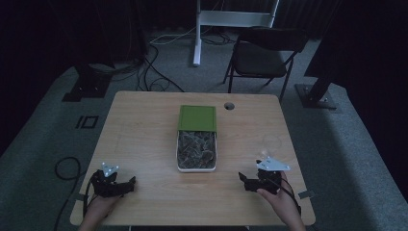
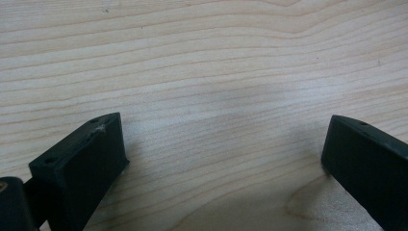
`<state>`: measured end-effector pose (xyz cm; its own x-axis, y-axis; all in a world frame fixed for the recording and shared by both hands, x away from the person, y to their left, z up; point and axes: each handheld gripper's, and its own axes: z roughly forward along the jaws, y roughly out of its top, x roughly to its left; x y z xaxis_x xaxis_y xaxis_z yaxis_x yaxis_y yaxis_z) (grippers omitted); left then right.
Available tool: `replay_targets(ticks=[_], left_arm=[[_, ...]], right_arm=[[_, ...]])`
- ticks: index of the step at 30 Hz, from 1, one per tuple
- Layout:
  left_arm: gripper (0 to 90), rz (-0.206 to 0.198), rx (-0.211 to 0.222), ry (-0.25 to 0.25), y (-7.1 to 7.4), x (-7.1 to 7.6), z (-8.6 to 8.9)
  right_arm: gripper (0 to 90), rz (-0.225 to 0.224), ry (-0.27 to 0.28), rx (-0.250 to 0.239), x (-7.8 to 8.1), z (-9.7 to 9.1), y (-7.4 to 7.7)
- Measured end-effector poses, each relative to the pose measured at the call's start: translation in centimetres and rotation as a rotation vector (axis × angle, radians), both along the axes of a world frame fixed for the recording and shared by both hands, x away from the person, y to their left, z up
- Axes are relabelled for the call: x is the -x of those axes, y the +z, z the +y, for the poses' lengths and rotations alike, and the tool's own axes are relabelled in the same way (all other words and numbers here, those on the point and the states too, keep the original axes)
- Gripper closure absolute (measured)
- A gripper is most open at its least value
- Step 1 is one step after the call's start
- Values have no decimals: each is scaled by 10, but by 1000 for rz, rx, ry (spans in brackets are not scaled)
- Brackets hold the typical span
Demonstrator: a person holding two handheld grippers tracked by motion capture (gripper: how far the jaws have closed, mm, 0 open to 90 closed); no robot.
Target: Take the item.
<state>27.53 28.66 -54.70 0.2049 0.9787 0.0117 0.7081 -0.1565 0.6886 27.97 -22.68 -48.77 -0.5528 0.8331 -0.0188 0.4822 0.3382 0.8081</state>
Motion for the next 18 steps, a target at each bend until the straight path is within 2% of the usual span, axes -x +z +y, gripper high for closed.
replay_targets(ticks=[8,18], left_arm=[[22,-1,1,1,0,0,0],[22,-1,1,1,0,0,0]], right_arm=[[151,-31,27,-15,-8,17,19],[165,-51,63,-41,-16,40,34]])
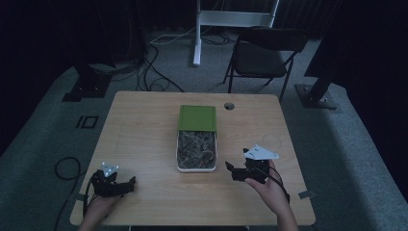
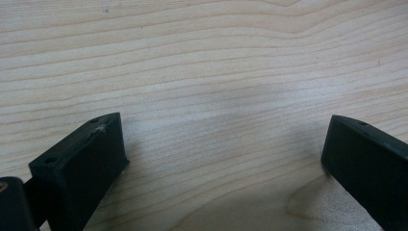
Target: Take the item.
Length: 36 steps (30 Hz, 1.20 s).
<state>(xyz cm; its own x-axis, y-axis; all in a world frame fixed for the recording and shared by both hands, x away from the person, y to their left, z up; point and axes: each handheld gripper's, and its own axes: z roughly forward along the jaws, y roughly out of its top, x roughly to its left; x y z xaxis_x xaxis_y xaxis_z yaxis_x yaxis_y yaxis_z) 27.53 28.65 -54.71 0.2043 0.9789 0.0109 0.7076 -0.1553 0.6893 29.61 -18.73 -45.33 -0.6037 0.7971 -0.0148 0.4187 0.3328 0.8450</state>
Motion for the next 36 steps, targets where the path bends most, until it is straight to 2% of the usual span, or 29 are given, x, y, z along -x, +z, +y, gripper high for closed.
replay_targets(ticks=[27,36], left_arm=[[22,0,1,1,0,0,0],[22,1,1,0,0,0,0]], right_arm=[[191,-38,109,6,-21,60,20],[199,-34,128,11,-28,77,20]])
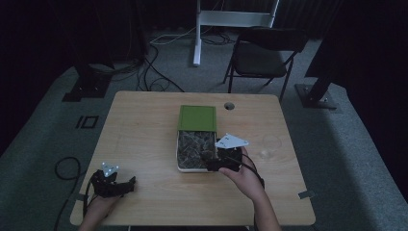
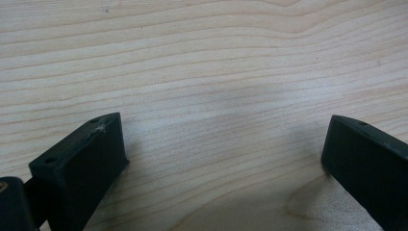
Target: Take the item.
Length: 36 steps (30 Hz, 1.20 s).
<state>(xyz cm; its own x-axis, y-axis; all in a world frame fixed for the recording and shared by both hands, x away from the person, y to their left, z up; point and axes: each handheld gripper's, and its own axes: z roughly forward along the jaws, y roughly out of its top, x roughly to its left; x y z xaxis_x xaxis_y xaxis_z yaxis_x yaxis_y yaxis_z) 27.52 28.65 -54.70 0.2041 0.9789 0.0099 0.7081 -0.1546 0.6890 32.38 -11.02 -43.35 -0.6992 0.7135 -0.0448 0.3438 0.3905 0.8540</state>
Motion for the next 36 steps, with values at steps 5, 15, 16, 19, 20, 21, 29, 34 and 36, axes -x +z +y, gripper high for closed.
replay_targets(ticks=[5,15,16,19,20,21,29,34,36], left_arm=[[22,-2,-2,-1,0,0,0],[22,-1,-1,0,0,0,0],[22,-1,-1,0,0,0,0],[22,-1,-2,1,0,0,0],[22,-1,-1,0,0,0,0],[22,-1,-1,1,0,0,0],[22,-1,-2,1,0,0,0],[22,-1,-2,1,0,0,0],[22,-1,-1,1,0,0,0]], right_arm=[[215,-10,12,12,-4,9,1],[220,2,25,12,-10,27,-2],[228,6,22,15,-11,31,-4],[236,6,18,12,-13,36,-4],[241,6,14,11,-14,37,-4],[243,5,11,9,-15,40,-4],[269,0,2,23,-22,59,-3],[284,7,-16,24,-27,68,-6],[297,11,-26,32,-29,71,-8]])
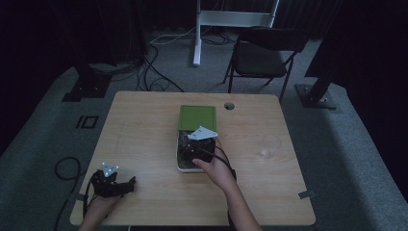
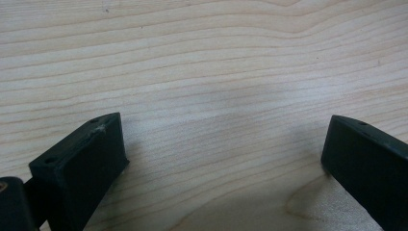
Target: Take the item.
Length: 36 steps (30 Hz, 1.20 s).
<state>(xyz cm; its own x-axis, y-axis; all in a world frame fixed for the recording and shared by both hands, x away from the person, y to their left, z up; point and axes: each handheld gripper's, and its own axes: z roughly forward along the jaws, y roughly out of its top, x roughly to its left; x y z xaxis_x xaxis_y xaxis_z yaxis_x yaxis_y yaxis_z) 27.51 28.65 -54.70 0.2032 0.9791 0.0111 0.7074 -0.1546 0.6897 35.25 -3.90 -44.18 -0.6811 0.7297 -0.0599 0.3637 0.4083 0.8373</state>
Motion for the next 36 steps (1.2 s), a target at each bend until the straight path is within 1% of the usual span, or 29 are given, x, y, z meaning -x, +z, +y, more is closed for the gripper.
replay_targets(ticks=[4,9,14,15,17,19,22,25,26,29,32,36], left_arm=[[22,2,-2,-1,0,0,0],[22,2,-2,-2,0,0,0],[22,1,-1,-1,0,0,0],[22,1,-1,-1,0,0,0],[22,2,-1,-1,0,0,0],[22,1,-1,-1,0,0,0],[22,1,-1,-2,0,0,0],[22,2,-1,-2,0,0,0],[22,2,-2,-2,0,0,0],[22,2,-2,-2,0,0,0],[22,0,0,-1,0,0,0],[22,1,-1,-1,0,0,0]], right_arm=[[324,9,-17,17,-3,4,-5],[379,17,-48,20,-8,7,-10],[471,28,-73,28,-11,11,-14],[483,27,-69,30,-12,12,-15],[536,22,-67,42,-12,14,-16],[606,15,-67,57,-12,13,-17],[678,16,-46,61,-11,11,-17],[689,9,-43,58,-10,9,-15],[707,2,-39,48,-9,7,-12],[712,-4,-28,20,-6,5,-8],[714,-7,-17,3,-4,2,-4],[715,-10,-10,-8,-1,-1,1]])
